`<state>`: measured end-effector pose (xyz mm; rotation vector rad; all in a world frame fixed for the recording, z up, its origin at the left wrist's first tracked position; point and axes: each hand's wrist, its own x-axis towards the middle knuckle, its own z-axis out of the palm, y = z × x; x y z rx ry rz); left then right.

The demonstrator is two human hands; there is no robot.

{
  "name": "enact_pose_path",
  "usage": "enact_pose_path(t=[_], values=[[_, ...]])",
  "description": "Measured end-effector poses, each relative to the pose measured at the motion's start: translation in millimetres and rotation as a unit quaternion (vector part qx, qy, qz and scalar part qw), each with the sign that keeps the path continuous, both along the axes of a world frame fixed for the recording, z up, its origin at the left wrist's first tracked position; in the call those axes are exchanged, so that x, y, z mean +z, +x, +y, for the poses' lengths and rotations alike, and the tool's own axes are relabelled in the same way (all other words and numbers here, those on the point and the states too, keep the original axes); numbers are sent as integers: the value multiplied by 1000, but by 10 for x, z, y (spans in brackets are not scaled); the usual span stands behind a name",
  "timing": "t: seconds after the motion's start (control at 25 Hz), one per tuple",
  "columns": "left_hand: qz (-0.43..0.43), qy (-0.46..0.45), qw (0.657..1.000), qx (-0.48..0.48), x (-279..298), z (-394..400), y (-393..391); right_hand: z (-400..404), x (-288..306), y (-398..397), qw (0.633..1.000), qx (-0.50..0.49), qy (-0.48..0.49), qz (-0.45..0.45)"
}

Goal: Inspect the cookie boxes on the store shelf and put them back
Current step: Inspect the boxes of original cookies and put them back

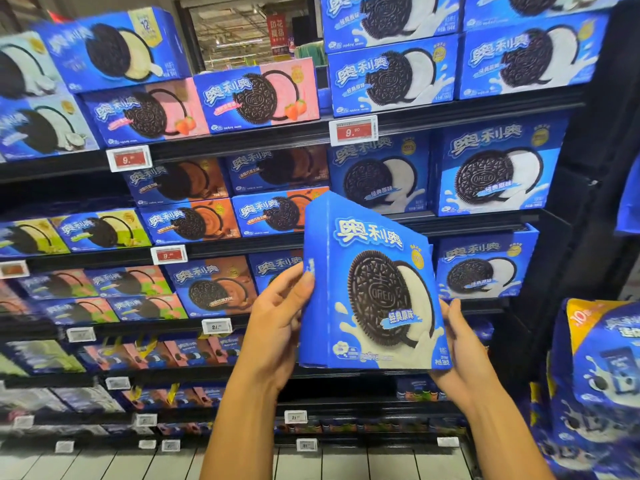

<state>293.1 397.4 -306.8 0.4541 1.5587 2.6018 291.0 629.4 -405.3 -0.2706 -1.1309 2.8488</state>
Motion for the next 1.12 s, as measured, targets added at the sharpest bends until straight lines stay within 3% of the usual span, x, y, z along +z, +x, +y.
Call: enact_pose_path(t=[0.24,0.56,0.8,1.12], values=[[61,-118,991,24,79,200,133,-135,-161,-40,999,13,17,-30],[61,-158,986,14,72,202,150,-41,-225,-59,998,30,19,-49],[11,-125,992,8,-65,51,18,109,-107,-17,997,8,75,0],[-66,3,997,-40,-315,-172,-170,278,96,58,997,-41,57,32]])
